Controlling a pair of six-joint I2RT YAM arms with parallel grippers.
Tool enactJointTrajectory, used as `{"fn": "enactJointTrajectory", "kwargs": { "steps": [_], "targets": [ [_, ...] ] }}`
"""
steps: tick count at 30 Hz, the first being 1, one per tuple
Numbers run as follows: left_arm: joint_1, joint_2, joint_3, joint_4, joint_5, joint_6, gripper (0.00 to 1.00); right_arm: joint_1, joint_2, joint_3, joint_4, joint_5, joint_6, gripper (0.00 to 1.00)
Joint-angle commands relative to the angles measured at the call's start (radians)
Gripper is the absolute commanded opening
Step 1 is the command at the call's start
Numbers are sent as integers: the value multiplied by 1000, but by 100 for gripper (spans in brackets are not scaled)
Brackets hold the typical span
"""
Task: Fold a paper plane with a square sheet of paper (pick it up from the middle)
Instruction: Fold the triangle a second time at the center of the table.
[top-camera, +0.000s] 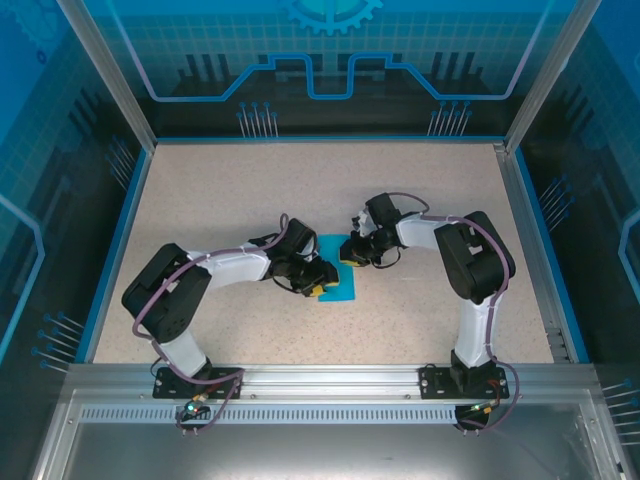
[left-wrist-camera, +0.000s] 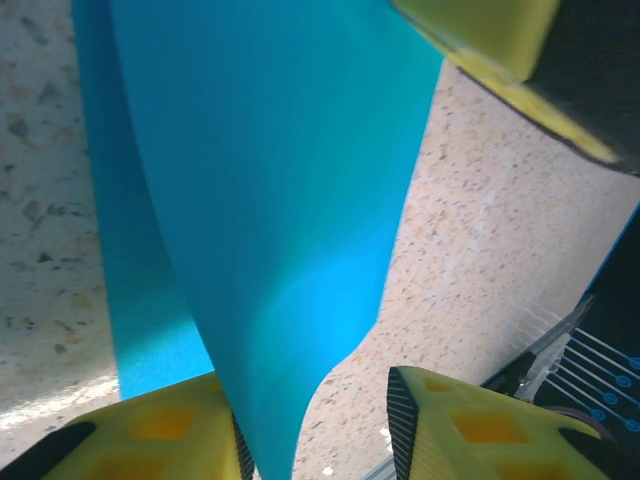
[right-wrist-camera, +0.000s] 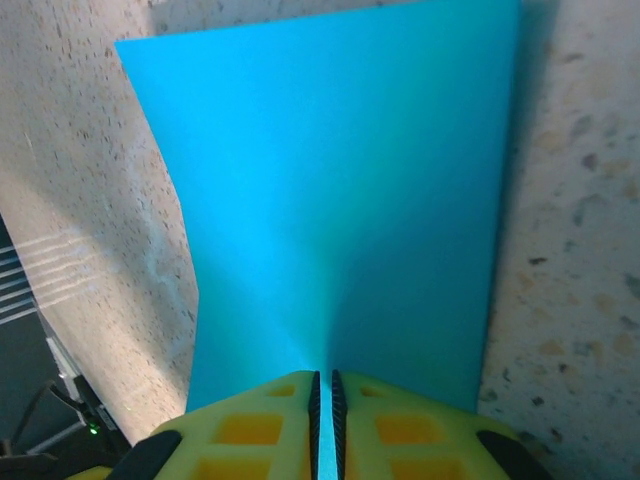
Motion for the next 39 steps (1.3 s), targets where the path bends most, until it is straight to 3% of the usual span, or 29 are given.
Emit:
{"fn": "enactJointTrajectory", "kwargs": {
  "steps": [1, 7, 15, 25, 34, 39],
  "targets": [
    [-8, -21, 31, 12, 16, 21, 38, 30, -9, 28, -89, 26, -75, 13],
    [-8, -8, 27, 22, 18, 23, 33, 45, -40, 32, -93, 31, -87, 12],
    [-9, -7, 36, 23, 21, 31, 33, 39, -161, -18, -124, 159, -93, 13],
    [-8, -4, 47, 21, 26, 31, 30, 61, -82, 4, -183, 194, -99, 10],
    [-8, 15, 70, 40, 47, 32, 29, 81, -14, 28, -231, 161, -138, 10],
    [-8, 30, 88, 55, 57, 26, 29, 54, -88, -10, -161, 101, -120, 11]
  ]
}}
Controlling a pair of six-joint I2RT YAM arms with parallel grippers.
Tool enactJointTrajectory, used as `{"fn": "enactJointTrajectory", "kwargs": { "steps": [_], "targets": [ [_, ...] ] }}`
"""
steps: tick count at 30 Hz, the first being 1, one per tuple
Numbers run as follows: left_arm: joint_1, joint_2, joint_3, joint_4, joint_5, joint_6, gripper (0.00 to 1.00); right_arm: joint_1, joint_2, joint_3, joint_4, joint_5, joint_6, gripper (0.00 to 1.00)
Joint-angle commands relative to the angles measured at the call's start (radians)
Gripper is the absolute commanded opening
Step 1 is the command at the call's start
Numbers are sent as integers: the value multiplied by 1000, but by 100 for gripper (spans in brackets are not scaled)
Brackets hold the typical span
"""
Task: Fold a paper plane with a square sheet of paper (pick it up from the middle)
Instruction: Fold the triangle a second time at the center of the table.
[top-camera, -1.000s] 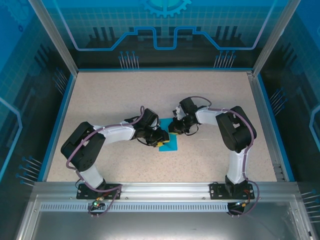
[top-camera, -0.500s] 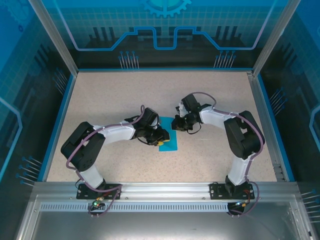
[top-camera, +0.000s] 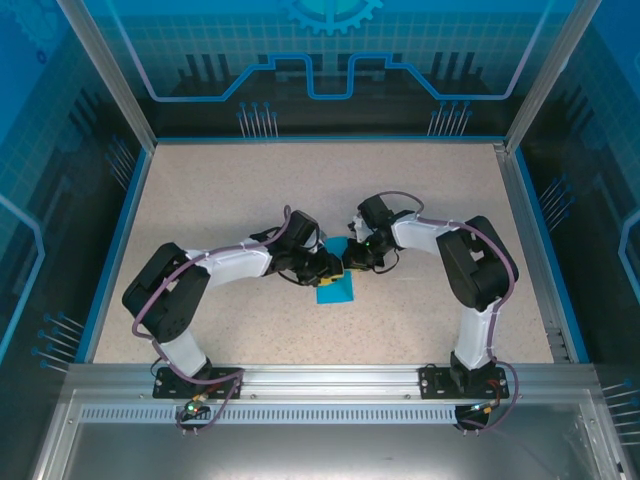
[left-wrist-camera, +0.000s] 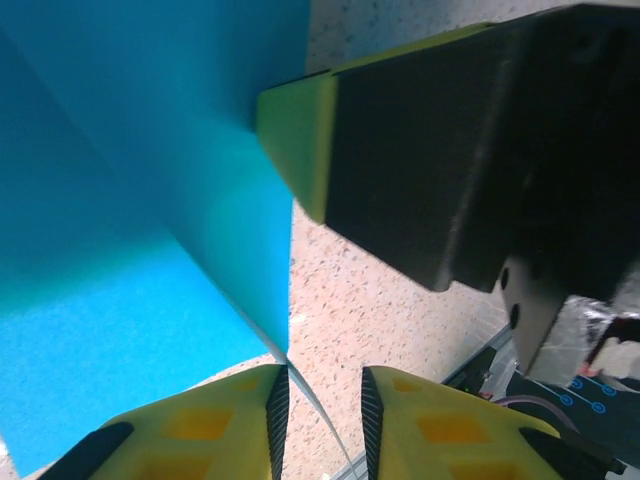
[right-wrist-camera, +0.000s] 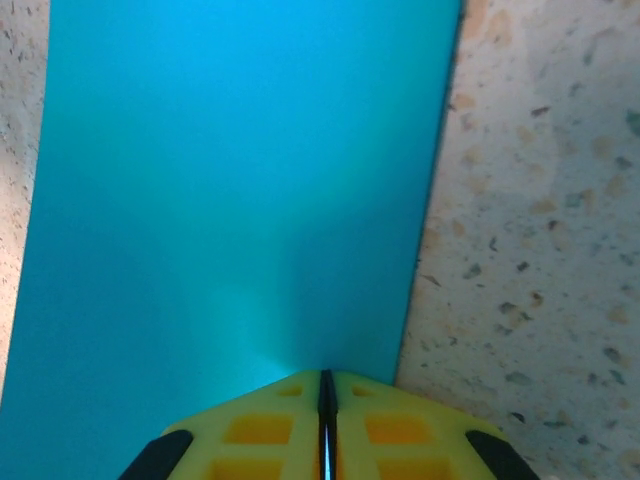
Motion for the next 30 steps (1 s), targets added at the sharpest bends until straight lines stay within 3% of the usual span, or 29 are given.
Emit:
{"fn": "enactJointTrajectory", "kwargs": {
  "steps": [1, 7, 17, 30],
  "targets": [
    [-9, 26, 37, 19, 36, 19, 29, -16, -55, -37, 22, -69, 3, 12],
    [-8, 51, 65, 23, 32, 11, 31, -66, -165, -118, 86, -94, 34, 15],
    [-9, 103, 92, 56, 31, -12, 45, -107, -288, -275, 121, -38, 38, 23],
    [-8, 128, 98, 66, -10, -18, 53, -99, -365, -359, 237, -143, -1, 41]
  ]
}}
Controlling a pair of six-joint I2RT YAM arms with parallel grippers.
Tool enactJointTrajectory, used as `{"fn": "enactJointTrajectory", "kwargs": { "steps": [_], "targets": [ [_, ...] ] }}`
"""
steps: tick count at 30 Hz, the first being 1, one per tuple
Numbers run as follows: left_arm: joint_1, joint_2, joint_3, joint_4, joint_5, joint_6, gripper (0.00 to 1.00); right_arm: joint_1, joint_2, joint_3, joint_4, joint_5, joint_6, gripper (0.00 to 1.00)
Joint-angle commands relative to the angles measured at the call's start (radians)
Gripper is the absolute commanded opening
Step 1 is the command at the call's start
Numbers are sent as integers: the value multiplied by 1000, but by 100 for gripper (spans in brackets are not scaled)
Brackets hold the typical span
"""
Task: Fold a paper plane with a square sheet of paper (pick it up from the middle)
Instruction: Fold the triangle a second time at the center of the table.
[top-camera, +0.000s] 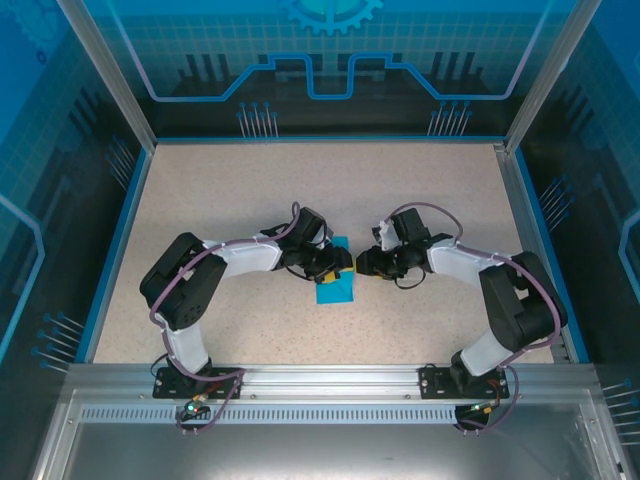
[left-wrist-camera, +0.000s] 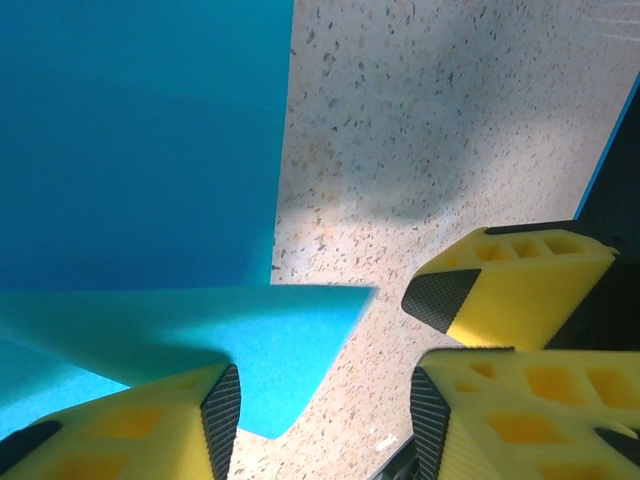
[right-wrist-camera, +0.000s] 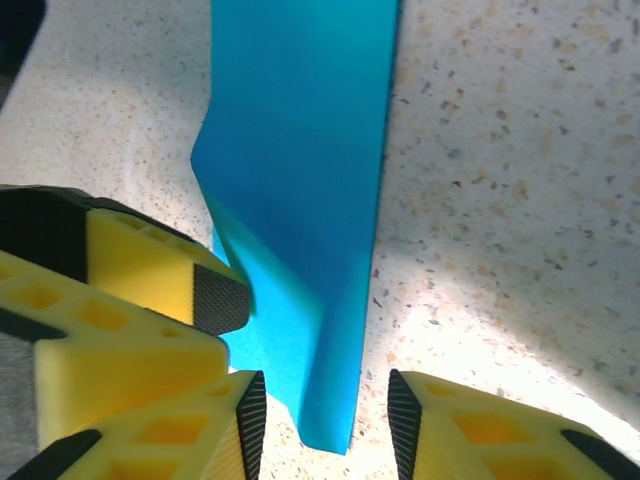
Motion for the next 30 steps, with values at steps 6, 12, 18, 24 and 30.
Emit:
{"fn": "enactJointTrajectory", "kwargs": {
  "steps": [6, 12, 18, 24, 30],
  "targets": [
    [-6, 16, 29, 13, -25, -9, 52, 9, 6, -9, 42, -37, -26, 42],
    [-6, 7, 17, 3, -41, -9, 40, 30, 54, 35, 41, -43, -26, 34],
    [-6, 2, 12, -5, -49, -7, 31, 38, 96, 62, 61, -54, -13, 28],
    [-6, 0, 13, -13, -51, -1, 27, 38, 119, 74, 72, -47, 4, 17],
    [-6, -13, 18, -20, -41, 15, 23, 41, 152, 94, 47, -37, -26, 9]
  ]
}}
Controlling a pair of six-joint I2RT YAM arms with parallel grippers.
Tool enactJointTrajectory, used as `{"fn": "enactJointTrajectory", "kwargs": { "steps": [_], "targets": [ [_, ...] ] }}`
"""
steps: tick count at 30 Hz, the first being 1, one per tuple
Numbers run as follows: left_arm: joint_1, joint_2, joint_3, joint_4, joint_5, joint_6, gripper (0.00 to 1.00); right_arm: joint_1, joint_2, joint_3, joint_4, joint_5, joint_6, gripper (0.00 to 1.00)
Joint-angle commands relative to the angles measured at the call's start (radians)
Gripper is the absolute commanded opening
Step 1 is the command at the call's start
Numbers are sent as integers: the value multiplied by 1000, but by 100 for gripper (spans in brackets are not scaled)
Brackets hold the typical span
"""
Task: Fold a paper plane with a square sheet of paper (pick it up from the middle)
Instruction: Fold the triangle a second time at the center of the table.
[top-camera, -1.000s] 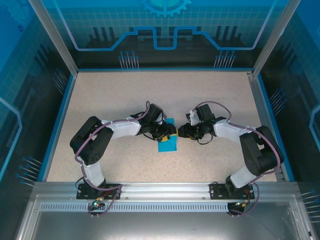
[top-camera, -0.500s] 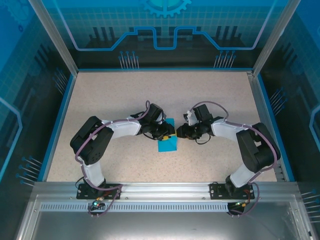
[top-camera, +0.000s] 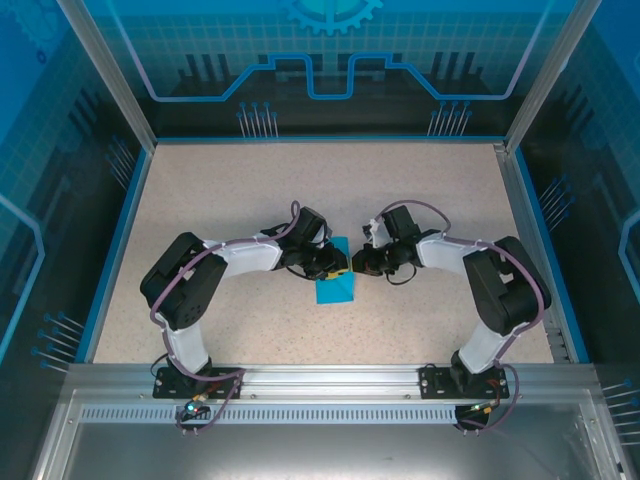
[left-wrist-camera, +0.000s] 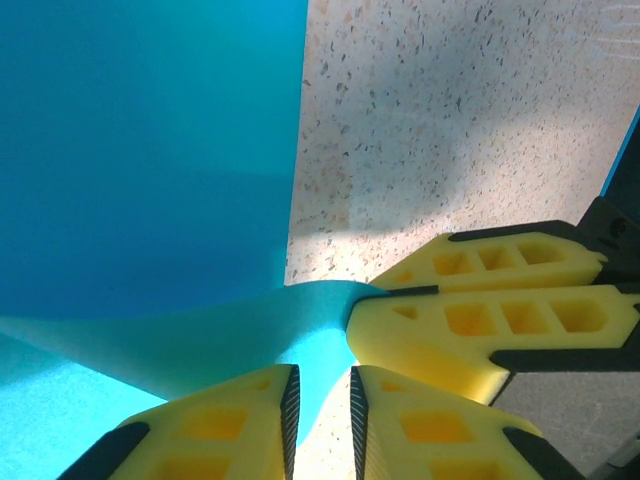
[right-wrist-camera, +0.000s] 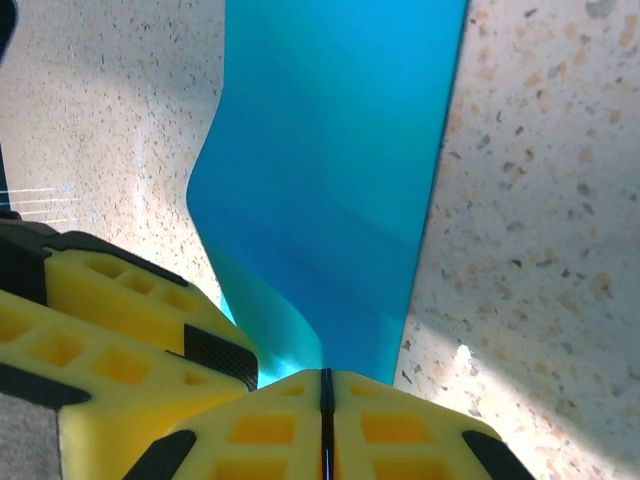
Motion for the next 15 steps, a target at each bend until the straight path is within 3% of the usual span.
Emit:
{"fn": "enactJointTrajectory", "kwargs": {
  "steps": [1, 15],
  "targets": [
    [-6, -19, 19, -23, -1, 19, 22, 15, 29, 26, -18, -6, -32, 9],
    [-4, -14, 33, -50, -9, 41, 19, 22, 94, 116, -94, -42, -115, 13]
  ]
}}
